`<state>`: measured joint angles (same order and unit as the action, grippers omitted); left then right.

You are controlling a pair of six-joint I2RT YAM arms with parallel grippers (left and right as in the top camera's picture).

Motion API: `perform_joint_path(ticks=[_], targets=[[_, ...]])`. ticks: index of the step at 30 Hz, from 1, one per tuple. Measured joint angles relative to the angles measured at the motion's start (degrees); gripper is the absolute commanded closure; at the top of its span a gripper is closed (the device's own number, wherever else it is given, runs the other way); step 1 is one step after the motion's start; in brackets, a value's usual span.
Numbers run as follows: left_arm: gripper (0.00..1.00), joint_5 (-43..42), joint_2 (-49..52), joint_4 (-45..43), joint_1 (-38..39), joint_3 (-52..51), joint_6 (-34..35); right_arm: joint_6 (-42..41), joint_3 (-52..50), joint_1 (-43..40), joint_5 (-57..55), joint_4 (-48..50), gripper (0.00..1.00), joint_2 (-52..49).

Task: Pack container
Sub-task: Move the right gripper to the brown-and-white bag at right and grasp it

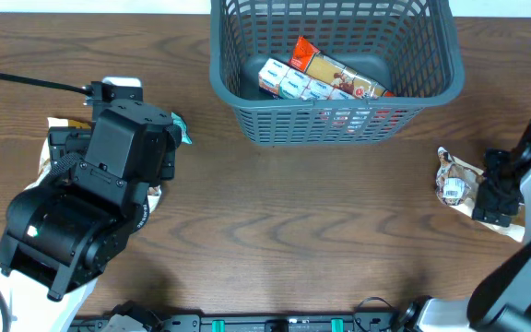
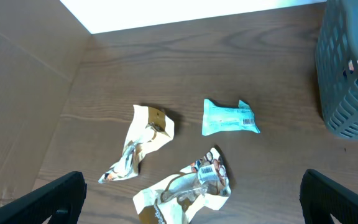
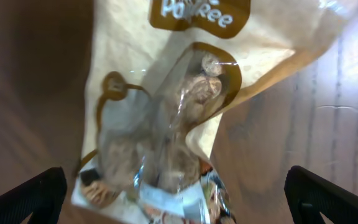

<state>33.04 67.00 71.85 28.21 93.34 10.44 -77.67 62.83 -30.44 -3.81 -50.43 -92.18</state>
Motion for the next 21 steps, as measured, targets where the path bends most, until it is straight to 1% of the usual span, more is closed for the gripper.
perform_joint_path(ticks=[12, 21], targets=[[0.01, 0.0, 0.0, 0.0, 0.0, 0.0, 0.0, -0.5, 0.0, 0.0, 0.9, 2.7, 0.01, -9.0], [0.01, 0.0, 0.0, 0.0, 0.0, 0.0, 0.0, -0.5, 0.0, 0.0, 0.6, 4.7, 0.01, -10.4]])
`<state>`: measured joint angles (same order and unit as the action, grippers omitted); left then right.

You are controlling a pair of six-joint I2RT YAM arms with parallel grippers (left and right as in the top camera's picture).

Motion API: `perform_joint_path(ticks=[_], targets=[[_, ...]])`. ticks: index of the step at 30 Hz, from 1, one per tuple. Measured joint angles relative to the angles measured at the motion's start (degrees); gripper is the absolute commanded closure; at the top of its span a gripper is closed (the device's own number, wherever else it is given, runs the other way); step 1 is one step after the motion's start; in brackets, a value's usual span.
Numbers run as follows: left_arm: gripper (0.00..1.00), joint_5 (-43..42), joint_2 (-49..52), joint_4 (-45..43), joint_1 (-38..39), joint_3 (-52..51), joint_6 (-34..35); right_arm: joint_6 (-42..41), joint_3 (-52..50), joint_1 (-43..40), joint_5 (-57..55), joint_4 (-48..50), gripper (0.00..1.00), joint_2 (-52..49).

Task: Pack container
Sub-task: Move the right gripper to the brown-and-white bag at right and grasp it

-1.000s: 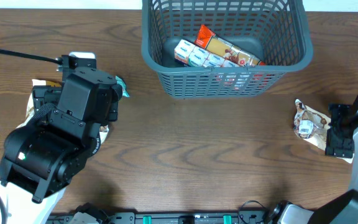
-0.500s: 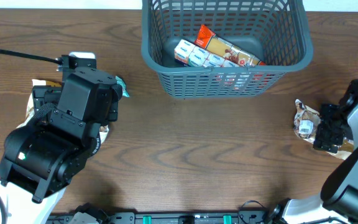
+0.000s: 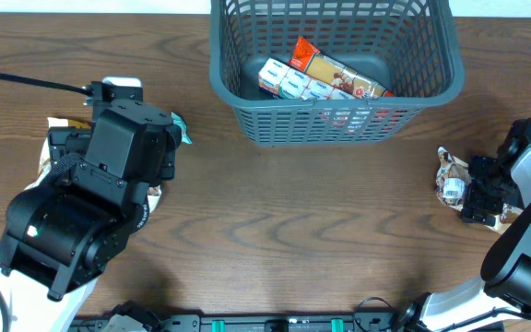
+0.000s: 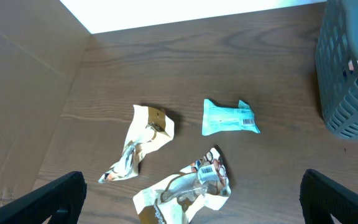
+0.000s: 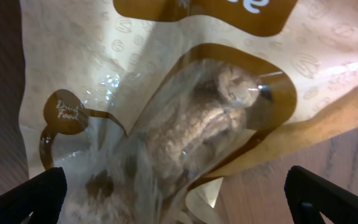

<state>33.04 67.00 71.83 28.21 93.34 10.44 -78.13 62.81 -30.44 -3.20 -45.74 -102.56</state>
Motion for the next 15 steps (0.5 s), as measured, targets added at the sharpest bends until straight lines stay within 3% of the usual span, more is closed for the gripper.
perform_joint_path(ticks=[15], targets=[[0.01, 0.0, 0.0, 0.0, 0.0, 0.0, 0.0, 0.0, -5.2, 0.0, -1.7, 5.4, 0.01, 0.1]])
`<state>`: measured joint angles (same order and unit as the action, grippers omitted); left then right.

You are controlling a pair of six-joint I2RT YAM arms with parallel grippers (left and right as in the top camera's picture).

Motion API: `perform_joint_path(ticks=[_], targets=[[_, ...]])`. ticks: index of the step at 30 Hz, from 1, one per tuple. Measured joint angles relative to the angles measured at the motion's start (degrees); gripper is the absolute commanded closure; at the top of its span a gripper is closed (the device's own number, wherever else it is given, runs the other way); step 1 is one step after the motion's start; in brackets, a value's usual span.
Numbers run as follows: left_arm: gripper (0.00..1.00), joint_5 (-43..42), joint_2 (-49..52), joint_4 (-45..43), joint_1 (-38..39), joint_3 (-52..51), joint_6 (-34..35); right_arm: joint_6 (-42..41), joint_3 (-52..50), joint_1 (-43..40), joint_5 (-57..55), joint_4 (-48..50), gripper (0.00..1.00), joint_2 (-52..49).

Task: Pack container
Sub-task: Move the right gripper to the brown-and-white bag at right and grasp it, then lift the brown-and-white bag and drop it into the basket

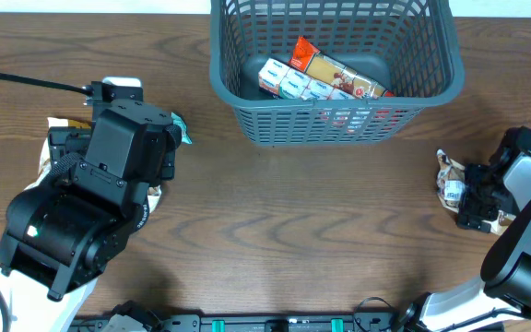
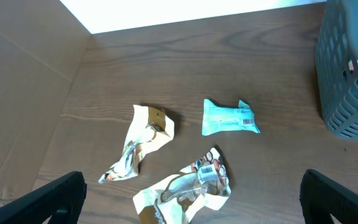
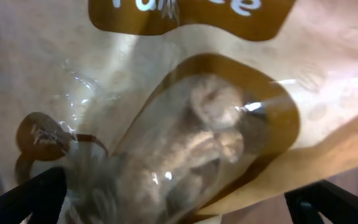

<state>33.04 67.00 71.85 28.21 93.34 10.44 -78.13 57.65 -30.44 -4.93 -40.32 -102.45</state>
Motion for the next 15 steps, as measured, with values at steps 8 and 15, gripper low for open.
perform_joint_path(ticks=[8, 15], targets=[[0.01, 0.0, 0.0, 0.0, 0.0, 0.0, 0.0, -0.1, -0.3, 0.0, -0.5, 0.4, 0.59, 0.2], [0.01, 0.0, 0.0, 0.0, 0.0, 0.0, 0.0, -0.4, -0.4, -0.1, 0.1, 1.1, 0.99, 0.7]])
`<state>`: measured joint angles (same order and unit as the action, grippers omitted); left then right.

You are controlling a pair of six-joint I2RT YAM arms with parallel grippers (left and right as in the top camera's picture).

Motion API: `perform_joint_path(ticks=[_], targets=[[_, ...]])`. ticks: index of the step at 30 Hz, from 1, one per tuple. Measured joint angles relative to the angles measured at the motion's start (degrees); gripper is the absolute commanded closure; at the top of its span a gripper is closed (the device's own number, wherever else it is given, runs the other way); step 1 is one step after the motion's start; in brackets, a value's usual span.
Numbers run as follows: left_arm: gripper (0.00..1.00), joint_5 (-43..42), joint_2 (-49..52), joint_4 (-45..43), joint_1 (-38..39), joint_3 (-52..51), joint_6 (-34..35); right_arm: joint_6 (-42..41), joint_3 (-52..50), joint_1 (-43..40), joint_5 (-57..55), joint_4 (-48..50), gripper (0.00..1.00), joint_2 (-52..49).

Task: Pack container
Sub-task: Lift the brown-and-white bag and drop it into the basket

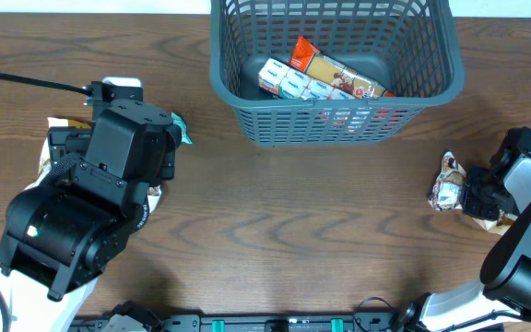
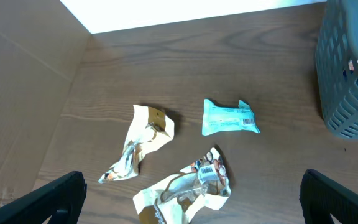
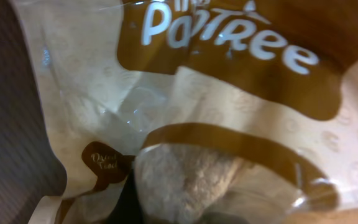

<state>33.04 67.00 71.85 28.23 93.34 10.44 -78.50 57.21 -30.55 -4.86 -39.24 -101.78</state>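
Note:
The grey basket (image 1: pixel 247 101) stands at the table's far middle, holding a pasta packet (image 1: pixel 339 74) and a white-blue box (image 1: pixel 293 83). At the right, my right gripper (image 1: pixel 476 195) is shut on a tan snack bag (image 1: pixel 443 189), which is crumpled and fills the right wrist view (image 3: pixel 229 93); its fingers are hidden there. My left gripper (image 2: pixel 191 193) hangs open above three packets on the left: a teal packet (image 2: pixel 229 117), a crumpled tan bag (image 2: pixel 143 142) and a second snack bag (image 2: pixel 185 190).
The left arm's black body (image 1: pixel 90 203) covers most of the left-hand packets in the overhead view. The basket's wall (image 2: pixel 350 81) shows at the right edge of the left wrist view. A black cable (image 1: pixel 26 81) runs in from the left.
My right gripper's fingers, then wide apart at the frame's lower corners, have closed on the snack bag. The bag is now bunched up and sits slightly nearer the table's middle. The left arm is unchanged.
My right gripper was open a little above the snack bag at the right. At each later moment it stood lower and closer over the bag, still open. Now it is shut on the bag. The left arm stayed still throughout.

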Motion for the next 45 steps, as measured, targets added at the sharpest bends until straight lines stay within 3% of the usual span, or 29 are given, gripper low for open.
perform_joint_path(ticks=[4, 11, 21, 26, 30, 34, 38, 45], targets=[[0.01, 0.0, 0.0, 0.0, 0.0, 0.0, 0.0, 0.7, -0.1, 0.0, 2.0, 4.0, 0.99, 0.0], [0.01, 0.0, 0.0, 0.0, 0.0, 0.0, 0.0, 8.5, 2.3, -2.3, 15.6, 21.6, 0.99, 0.0], [0.01, 0.0, 0.0, 0.0, 0.0, 0.0, 0.0, 11.4, 24.8, -9.6, 35.8, 38.9, 0.99, 8.5], [0.01, 0.0, 0.0, 0.0, 0.0, 0.0, 0.0, 13.2, 37.8, -7.3, 46.1, 45.3, 0.99, 13.0], [0.01, 0.0, 0.0, 0.0, 0.0, 0.0, 0.0, 21.0, 44.2, 1.2, 54.0, 43.8, 0.99, 14.8], [0.01, 0.0, 0.0, 0.0, 0.0, 0.0, 0.0, 31.4, 45.0, 10.7, 57.5, 31.6, 0.99, 14.7], [0.01, 0.0, 0.0, 0.0, 0.0, 0.0, 0.0, 41.1, 44.7, 16.8, 53.6, 18.9, 0.99, 11.7], [0.01, 0.0, 0.0, 0.0, 0.0, 0.0, 0.0, 51.0, 44.4, 24.4, 47.9, 13.5, 0.99, 4.5]])
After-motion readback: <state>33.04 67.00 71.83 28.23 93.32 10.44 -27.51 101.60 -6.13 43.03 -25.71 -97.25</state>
